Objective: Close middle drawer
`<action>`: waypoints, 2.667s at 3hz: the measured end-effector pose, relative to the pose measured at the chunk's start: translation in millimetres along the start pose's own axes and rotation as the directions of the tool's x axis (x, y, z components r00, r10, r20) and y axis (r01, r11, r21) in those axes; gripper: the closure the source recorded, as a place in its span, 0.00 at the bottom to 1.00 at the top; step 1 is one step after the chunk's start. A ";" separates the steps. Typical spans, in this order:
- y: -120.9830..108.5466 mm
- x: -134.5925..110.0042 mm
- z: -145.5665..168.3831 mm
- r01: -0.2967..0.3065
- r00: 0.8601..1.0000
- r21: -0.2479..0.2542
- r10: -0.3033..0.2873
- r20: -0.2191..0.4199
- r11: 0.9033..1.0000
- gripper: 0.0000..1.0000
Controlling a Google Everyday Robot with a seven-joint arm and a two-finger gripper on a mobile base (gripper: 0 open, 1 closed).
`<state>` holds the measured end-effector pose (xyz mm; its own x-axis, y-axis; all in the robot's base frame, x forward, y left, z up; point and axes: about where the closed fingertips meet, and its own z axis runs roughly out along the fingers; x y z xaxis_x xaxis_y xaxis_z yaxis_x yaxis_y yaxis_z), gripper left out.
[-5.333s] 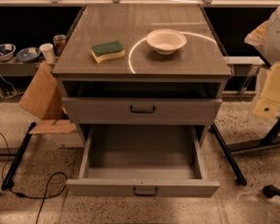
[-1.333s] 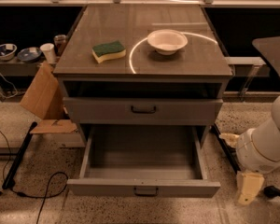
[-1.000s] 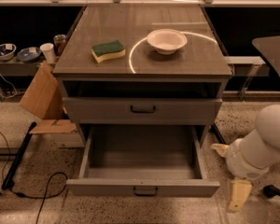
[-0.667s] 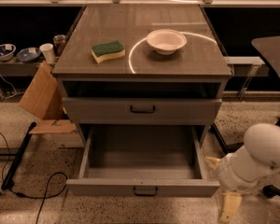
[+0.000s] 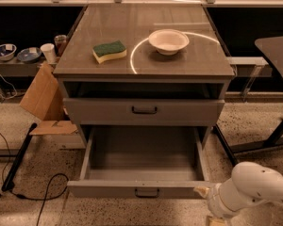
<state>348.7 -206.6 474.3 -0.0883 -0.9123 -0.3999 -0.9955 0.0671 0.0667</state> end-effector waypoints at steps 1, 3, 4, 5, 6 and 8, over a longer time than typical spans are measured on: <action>2.1 6.0 43.0 -0.029 0.999 -0.007 0.029 0.037 1.000 0.38; -11.1 16.6 97.1 -0.098 0.992 -0.006 0.098 0.082 0.995 0.84; -27.1 11.9 111.0 -0.099 0.993 0.008 0.098 0.071 0.995 1.00; -43.8 -1.5 119.4 -0.079 0.996 0.013 0.078 0.051 0.997 1.00; -58.8 -14.9 119.5 -0.056 0.998 0.026 0.055 0.027 0.998 1.00; -80.1 -25.7 101.4 -0.059 0.998 0.079 0.059 0.002 0.995 0.97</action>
Offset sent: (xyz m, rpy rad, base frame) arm 0.0003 0.0239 -0.1079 0.0977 0.0463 -0.1151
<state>427.3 -147.5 386.5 -0.1467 -0.9059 -0.3972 -0.9882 0.1522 0.0177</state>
